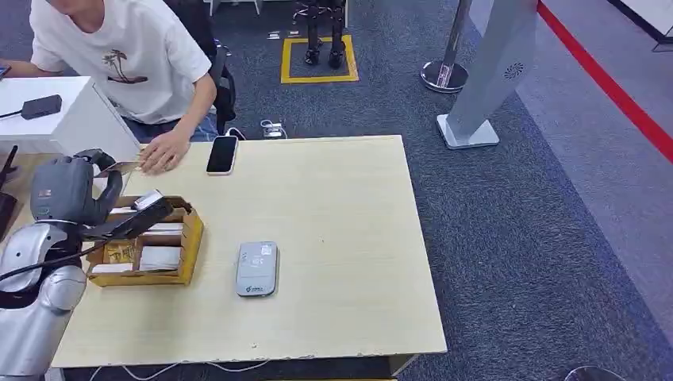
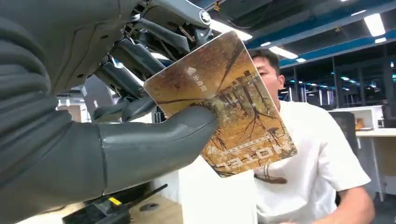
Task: Pass the card to the sensor for recognition and then transmit it.
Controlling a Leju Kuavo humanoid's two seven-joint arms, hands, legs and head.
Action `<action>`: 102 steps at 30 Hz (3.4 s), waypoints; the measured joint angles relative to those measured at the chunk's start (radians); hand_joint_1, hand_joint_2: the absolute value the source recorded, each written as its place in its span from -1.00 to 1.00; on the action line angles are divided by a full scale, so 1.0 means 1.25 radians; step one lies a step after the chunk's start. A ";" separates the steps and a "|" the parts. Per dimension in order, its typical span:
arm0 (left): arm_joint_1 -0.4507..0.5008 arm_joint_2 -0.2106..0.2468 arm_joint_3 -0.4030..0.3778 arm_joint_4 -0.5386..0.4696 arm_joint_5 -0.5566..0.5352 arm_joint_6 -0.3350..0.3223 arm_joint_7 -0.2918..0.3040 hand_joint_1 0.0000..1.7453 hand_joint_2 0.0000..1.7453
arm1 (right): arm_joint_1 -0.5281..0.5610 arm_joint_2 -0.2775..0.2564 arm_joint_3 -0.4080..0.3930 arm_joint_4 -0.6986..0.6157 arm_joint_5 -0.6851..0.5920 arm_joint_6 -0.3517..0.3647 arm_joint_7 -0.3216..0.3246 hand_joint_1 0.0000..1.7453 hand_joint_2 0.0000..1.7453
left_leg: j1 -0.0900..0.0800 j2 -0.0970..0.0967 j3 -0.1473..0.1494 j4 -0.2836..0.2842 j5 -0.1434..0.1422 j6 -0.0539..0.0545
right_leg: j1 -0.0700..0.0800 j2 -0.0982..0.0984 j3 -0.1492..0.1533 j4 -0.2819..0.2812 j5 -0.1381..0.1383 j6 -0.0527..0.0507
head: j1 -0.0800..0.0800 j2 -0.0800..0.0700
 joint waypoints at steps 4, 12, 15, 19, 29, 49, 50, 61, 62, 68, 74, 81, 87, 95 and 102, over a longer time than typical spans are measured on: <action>-0.023 -0.033 -0.041 0.021 -0.006 -0.002 -0.014 1.00 1.00 | -0.005 0.000 0.010 -0.002 0.000 0.004 -0.002 -1.00 -1.00 | 0.000 0.001 0.000 0.000 0.000 0.000 | 0.000 0.000 0.001 0.000 0.000 0.000 | 0.000 0.000; -0.028 -0.086 -0.115 0.045 -0.040 0.018 -0.024 1.00 1.00 | -0.007 0.000 0.019 -0.004 0.002 0.005 0.000 -1.00 -1.00 | 0.000 0.000 0.000 0.000 0.000 0.000 | 0.000 0.000 0.000 0.000 0.000 0.000 | 0.000 0.000; -0.015 -0.097 -0.140 0.048 -0.052 0.029 -0.029 1.00 1.00 | -0.007 0.000 0.020 -0.004 0.002 0.004 0.003 -1.00 -1.00 | 0.000 0.001 0.000 0.000 0.000 0.000 | 0.000 0.000 0.000 0.000 0.000 0.000 | 0.000 0.000; 0.016 -0.110 -0.168 0.050 -0.066 0.044 -0.029 1.00 1.00 | -0.006 0.000 0.020 -0.004 0.002 0.002 0.008 -1.00 -1.00 | 0.000 0.001 0.000 0.000 0.000 0.000 | 0.000 0.000 0.000 0.000 0.000 0.000 | 0.000 0.000; 0.117 -0.139 -0.218 0.058 -0.106 0.089 -0.003 1.00 1.00 | -0.006 0.000 0.020 -0.004 0.001 -0.002 0.002 -1.00 -1.00 | 0.000 0.001 0.000 0.000 0.000 0.000 | 0.000 0.000 0.000 0.000 0.000 0.000 | 0.000 0.000; 0.232 -0.193 -0.229 0.066 -0.097 0.130 -0.005 1.00 1.00 | -0.005 0.000 0.014 -0.004 0.000 -0.004 0.003 -1.00 -1.00 | 0.000 0.000 -0.001 0.000 0.000 0.000 | 0.000 0.000 0.000 0.000 0.000 0.000 | 0.000 0.000; 0.236 -0.195 -0.229 0.066 -0.096 0.131 -0.005 1.00 1.00 | -0.005 0.000 0.012 -0.004 0.000 -0.004 0.003 -1.00 -1.00 | 0.000 0.000 -0.001 0.000 0.000 0.000 | 0.000 0.000 0.000 0.000 0.000 0.000 | 0.000 0.000; 0.262 -0.199 -0.211 0.066 -0.161 0.161 0.031 1.00 1.00 | -0.004 0.000 -0.002 -0.004 0.000 -0.005 0.000 -1.00 -1.00 | 0.000 0.000 -0.001 0.000 0.000 0.000 | 0.000 0.000 0.000 0.000 0.000 0.000 | 0.000 0.000; 0.262 -0.198 -0.209 0.066 -0.166 0.157 0.031 1.00 1.00 | -0.004 0.000 -0.003 -0.004 0.000 -0.005 0.000 -1.00 -1.00 | 0.000 0.000 -0.001 0.000 0.000 0.000 | 0.000 0.000 0.000 0.000 0.000 0.000 | 0.000 0.000; 0.275 -0.203 -0.208 0.084 -0.178 0.157 0.031 1.00 1.00 | -0.004 0.000 -0.004 -0.004 0.000 -0.005 0.000 -1.00 -1.00 | 0.000 0.000 -0.001 0.000 0.000 0.000 | 0.000 0.000 0.000 0.000 0.000 0.000 | 0.000 0.000; 0.274 -0.200 -0.189 0.085 -0.193 0.175 0.044 1.00 1.00 | -0.004 0.000 -0.004 -0.004 0.000 -0.005 0.001 -1.00 -1.00 | 0.000 0.000 -0.001 0.000 0.000 0.000 | 0.000 0.000 0.000 0.000 0.000 0.000 | 0.000 0.000; 0.261 -0.190 -0.161 0.076 -0.190 0.162 0.040 1.00 1.00 | -0.003 0.000 -0.004 -0.004 0.000 -0.004 0.002 -1.00 -1.00 | 0.000 0.000 0.000 0.000 0.000 0.000 | 0.000 0.000 0.000 0.000 0.000 0.000 | 0.000 0.000; 0.259 -0.200 -0.156 0.093 -0.186 0.162 0.031 1.00 1.00 | -0.004 0.000 -0.002 -0.004 0.000 -0.004 0.003 -1.00 -1.00 | 0.000 0.000 -0.001 0.000 0.000 0.000 | 0.000 0.000 0.000 0.000 0.000 0.000 | 0.000 0.000; 0.259 -0.221 -0.156 0.121 -0.178 0.161 0.022 1.00 1.00 | -0.004 0.000 -0.001 -0.004 0.000 -0.004 0.008 -1.00 -1.00 | 0.000 0.000 0.000 0.000 0.000 0.000 | 0.000 0.000 0.000 0.000 0.000 0.000 | 0.000 0.000; 0.259 -0.236 -0.156 0.142 -0.163 0.154 0.010 1.00 1.00 | -0.004 0.000 0.000 -0.004 0.000 -0.004 0.008 -1.00 -1.00 | 0.000 0.000 -0.001 0.000 0.000 0.000 | 0.000 0.000 0.000 0.000 0.000 0.000 | 0.000 0.000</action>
